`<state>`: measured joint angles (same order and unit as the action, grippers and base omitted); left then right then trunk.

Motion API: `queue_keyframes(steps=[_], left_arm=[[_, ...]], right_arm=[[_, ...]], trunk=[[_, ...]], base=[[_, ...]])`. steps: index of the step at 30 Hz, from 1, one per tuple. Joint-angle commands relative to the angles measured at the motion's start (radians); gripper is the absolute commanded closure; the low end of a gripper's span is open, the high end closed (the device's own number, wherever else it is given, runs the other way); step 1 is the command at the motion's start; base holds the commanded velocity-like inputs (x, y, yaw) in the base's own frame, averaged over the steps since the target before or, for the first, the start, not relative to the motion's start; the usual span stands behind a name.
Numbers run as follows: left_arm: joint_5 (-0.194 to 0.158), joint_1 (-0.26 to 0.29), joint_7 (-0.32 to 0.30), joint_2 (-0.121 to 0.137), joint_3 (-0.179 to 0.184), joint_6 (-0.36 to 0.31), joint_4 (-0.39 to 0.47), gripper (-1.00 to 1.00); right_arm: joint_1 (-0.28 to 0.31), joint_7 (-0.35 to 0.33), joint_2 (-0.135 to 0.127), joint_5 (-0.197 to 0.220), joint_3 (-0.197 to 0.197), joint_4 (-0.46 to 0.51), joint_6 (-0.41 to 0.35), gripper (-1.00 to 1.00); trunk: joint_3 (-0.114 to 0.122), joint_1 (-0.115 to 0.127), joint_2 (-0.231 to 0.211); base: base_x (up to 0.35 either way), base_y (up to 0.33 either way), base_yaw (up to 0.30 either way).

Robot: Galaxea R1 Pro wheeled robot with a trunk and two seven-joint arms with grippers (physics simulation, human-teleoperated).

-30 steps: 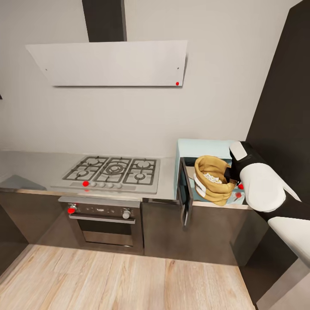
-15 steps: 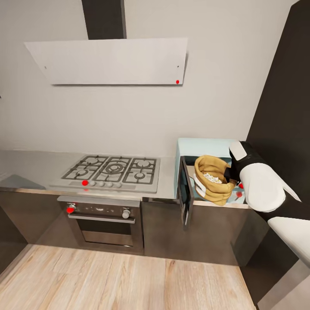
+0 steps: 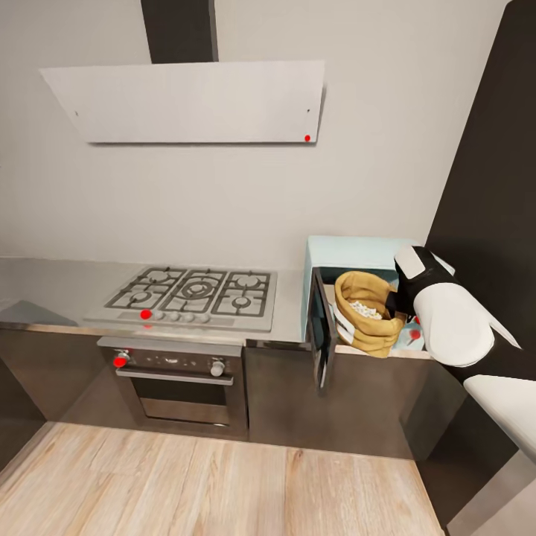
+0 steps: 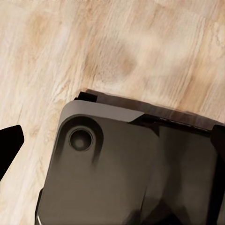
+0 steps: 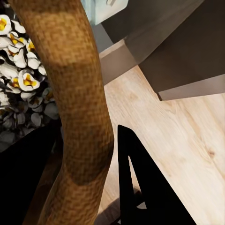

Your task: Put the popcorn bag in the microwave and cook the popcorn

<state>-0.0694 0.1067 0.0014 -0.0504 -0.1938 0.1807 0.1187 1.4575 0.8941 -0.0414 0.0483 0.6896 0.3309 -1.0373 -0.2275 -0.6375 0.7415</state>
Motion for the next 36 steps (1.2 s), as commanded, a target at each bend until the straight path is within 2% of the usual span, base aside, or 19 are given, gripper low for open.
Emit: queue_keyframes(steps=[1,9,16,36], left_arm=[[-0.007,0.001,0.000,0.000,0.001,0.003,-0.001,-1.00],[-0.011,0.001,0.000,0.000,-0.001,0.003,-0.001,-1.00],[-0.009,0.001,0.000,0.001,0.003,0.002,-0.001,-1.00],[-0.011,0.001,0.000,0.001,0.002,0.002,-0.001,-1.00]], right_arm=[[0.001,0.007,0.000,0.005,0.002,0.001,-0.003,1.00],[0.001,0.006,-0.001,0.005,0.002,0.000,-0.003,1.00],[0.001,0.006,0.000,0.005,0.002,0.000,-0.003,1.00],[0.001,0.006,-0.001,0.005,0.002,0.000,-0.003,1.00]], trunk=[[-0.005,-0.004,0.008],[-0.008,-0.008,0.015],[-0.008,-0.008,0.015],[-0.008,-0.008,0.015]], base=[[0.000,0.000,0.000],[0.004,0.000,0.000],[0.249,-0.060,0.000],[0.058,-0.053,0.000]])
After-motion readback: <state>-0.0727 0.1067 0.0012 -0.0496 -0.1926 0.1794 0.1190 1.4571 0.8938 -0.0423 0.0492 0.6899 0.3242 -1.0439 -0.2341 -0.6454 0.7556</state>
